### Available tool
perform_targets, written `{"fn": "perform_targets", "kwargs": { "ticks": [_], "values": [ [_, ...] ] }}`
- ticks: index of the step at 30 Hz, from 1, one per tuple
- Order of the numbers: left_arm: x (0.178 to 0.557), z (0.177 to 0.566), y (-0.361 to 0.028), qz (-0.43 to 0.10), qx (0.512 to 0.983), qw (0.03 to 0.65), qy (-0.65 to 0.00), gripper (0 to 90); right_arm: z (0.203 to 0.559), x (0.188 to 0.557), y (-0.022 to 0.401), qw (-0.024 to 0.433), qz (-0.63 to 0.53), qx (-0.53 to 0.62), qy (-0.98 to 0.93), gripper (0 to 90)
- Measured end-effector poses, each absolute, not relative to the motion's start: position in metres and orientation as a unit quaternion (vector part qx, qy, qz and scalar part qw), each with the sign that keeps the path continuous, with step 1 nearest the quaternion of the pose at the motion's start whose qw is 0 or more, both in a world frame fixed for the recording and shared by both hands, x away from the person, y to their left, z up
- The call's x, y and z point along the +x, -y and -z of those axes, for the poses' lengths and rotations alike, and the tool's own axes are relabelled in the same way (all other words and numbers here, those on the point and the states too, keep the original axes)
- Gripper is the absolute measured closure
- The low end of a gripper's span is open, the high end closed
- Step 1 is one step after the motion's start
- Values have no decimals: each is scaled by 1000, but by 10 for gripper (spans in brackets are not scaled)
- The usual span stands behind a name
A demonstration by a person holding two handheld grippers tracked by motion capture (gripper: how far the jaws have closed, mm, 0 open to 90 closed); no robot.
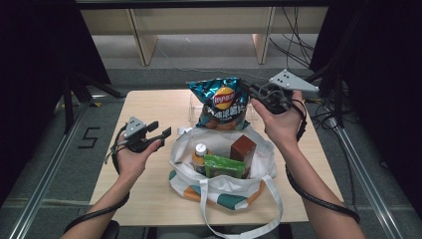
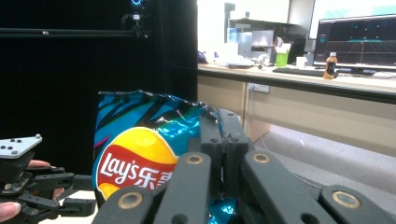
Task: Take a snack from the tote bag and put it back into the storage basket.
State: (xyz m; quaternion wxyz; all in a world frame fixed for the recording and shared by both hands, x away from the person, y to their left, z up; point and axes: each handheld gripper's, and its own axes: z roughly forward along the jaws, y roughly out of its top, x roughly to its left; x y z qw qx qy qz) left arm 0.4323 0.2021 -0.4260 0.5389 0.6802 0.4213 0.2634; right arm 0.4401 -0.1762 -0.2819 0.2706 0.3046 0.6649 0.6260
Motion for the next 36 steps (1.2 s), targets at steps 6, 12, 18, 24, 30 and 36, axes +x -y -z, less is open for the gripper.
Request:
{"fn": "perform_targets", "kwargs": {
  "ticks": [6,12,18,24,30,36],
  "values": [
    [432,424,-205,-265,676,542,-423,397,280,441,176,264,-626,309,-665,900],
    [432,424,-204,-263,673,546,-424,393,276,443,178,270,-627,312,-661,900],
    [432,424,-204,-263,673,545,-425,389,274,444,179,270,-632,318,-653,900],
    [432,424,-205,-263,672,545,-426,388,271,447,180,276,-632,315,-652,900],
    [432,424,-204,-264,673,545,-424,388,267,450,181,286,-635,311,-647,900],
    [432,424,-204,-263,673,545,-425,388,267,451,180,284,-634,320,-645,900]
  ]
}}
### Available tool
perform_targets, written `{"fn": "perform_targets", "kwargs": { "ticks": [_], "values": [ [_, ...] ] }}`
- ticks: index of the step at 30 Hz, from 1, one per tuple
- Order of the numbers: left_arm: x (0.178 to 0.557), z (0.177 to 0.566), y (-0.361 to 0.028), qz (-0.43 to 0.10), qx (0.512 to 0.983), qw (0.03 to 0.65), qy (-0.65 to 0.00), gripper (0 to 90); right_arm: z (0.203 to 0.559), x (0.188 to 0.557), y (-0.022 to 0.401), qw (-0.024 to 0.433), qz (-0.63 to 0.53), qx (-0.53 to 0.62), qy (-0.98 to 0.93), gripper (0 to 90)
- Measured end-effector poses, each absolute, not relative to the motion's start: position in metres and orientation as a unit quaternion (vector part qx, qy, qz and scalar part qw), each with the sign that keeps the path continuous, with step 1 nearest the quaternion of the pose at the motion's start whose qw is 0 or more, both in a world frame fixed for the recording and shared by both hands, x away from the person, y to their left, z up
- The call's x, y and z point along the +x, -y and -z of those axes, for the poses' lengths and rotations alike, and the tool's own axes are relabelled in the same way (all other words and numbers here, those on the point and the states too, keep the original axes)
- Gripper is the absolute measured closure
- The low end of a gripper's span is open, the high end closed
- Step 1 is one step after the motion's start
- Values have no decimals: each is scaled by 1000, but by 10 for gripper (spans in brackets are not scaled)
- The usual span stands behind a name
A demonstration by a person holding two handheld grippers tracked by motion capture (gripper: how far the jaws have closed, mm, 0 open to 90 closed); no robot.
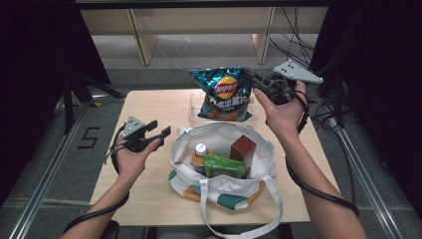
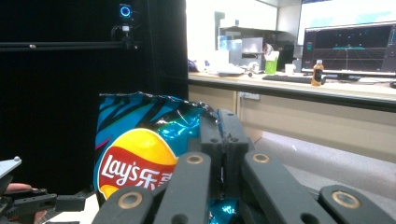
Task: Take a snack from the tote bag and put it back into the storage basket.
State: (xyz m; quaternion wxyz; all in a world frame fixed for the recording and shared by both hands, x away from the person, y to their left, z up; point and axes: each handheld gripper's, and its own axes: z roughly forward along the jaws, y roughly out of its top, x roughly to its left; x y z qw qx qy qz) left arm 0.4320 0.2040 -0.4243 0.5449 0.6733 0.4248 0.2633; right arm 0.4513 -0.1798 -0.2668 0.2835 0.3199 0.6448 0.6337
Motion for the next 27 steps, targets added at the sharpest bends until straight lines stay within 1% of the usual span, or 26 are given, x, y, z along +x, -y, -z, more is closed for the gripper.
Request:
{"fn": "perform_targets", "kwargs": {
  "ticks": [9,11,12,19,24,25,27],
  "values": [
    [432,424,-204,-264,672,545,-425,387,267,456,181,286,-632,325,-643,900],
    [432,424,-204,-264,672,545,-426,387,267,457,181,280,-630,331,-645,900],
    [432,424,-204,-264,673,545,-426,387,267,459,181,289,-632,326,-641,900],
    [432,425,-204,-264,673,545,-425,387,269,464,180,284,-631,340,-637,900],
    [431,424,-203,-265,673,545,-424,386,270,470,180,295,-629,335,-636,900],
    [431,423,-203,-265,673,545,-424,386,270,470,180,287,-628,340,-638,900],
    [431,424,-203,-265,673,545,-424,386,271,472,180,291,-628,339,-637,900]
  ]
}}
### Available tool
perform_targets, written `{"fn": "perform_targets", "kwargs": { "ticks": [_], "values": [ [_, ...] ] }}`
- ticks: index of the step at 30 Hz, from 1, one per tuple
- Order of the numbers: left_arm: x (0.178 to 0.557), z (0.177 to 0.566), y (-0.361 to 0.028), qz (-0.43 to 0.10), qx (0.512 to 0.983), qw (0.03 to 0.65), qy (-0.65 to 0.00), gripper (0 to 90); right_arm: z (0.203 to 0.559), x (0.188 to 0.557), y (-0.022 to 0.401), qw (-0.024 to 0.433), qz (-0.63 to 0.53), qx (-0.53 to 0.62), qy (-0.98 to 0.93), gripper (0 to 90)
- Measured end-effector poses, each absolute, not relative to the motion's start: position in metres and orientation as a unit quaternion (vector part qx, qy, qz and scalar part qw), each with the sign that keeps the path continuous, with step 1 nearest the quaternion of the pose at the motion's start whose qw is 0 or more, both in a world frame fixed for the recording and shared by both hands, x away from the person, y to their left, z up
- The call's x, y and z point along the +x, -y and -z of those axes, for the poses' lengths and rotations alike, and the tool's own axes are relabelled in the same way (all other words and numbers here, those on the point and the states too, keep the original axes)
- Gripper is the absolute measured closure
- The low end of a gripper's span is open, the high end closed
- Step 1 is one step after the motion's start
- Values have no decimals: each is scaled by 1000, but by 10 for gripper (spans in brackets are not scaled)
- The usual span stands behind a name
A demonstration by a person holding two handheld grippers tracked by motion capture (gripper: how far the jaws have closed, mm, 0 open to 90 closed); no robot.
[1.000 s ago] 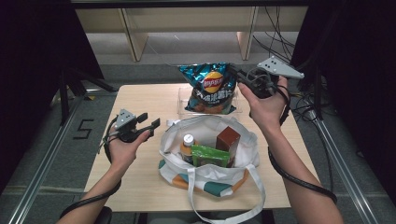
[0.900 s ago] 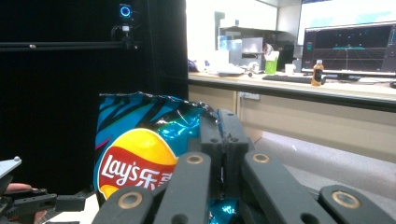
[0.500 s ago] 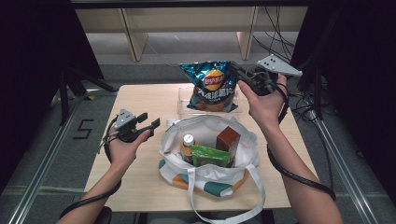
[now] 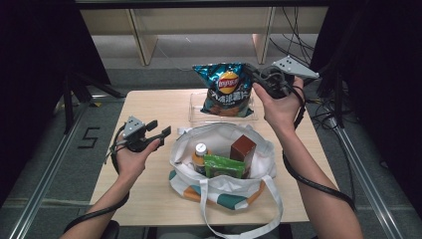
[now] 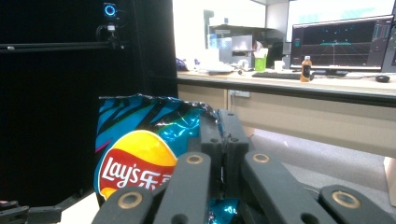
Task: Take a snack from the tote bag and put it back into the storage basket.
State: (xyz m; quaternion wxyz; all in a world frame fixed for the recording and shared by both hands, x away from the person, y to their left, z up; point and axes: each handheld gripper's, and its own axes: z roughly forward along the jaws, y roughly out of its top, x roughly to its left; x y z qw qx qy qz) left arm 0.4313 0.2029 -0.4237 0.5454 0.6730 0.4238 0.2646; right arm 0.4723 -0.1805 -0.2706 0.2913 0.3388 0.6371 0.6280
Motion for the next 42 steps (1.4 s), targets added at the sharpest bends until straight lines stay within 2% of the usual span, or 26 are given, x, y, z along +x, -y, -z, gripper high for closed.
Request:
{"fn": "perform_targets", "kwargs": {
  "ticks": [42],
  "values": [
    [431,427,-199,-264,674,547,-421,381,280,504,181,300,-607,369,-637,900]
  ]
}}
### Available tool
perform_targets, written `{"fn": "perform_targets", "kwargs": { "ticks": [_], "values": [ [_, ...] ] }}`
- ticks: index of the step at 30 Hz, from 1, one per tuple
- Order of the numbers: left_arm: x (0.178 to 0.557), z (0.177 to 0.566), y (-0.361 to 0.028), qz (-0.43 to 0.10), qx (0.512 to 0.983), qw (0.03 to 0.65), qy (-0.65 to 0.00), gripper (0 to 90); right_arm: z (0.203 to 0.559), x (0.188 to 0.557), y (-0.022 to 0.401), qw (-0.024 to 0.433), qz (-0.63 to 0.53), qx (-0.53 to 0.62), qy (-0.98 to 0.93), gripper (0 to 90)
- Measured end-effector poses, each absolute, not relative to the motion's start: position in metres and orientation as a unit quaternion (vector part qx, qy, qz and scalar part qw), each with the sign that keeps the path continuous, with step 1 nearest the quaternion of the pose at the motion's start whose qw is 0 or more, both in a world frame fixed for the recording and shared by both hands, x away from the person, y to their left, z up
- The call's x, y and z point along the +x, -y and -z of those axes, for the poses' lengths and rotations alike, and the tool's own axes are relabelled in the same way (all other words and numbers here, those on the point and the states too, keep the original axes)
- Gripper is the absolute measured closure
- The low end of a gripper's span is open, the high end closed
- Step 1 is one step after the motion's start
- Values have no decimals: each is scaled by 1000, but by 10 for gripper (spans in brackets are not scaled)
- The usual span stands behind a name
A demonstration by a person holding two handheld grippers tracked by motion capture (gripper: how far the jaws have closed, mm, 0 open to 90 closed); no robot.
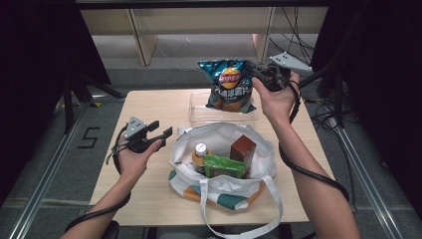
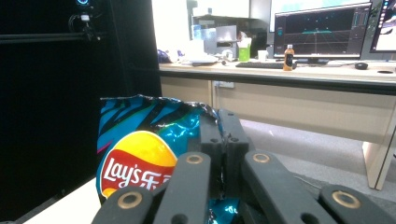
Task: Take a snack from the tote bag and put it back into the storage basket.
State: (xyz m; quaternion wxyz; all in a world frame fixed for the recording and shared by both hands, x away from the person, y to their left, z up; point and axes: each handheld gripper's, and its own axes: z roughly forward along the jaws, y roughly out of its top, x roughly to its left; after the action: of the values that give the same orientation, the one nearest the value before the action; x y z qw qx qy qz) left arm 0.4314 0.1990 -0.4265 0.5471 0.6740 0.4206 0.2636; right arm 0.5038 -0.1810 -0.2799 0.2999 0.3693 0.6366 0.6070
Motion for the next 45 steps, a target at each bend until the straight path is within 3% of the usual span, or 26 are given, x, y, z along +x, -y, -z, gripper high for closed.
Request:
{"fn": "perform_targets", "kwargs": {
  "ticks": [45],
  "values": [
    [432,428,-198,-270,679,543,-414,378,301,538,183,292,-592,408,-631,900]
  ]
}}
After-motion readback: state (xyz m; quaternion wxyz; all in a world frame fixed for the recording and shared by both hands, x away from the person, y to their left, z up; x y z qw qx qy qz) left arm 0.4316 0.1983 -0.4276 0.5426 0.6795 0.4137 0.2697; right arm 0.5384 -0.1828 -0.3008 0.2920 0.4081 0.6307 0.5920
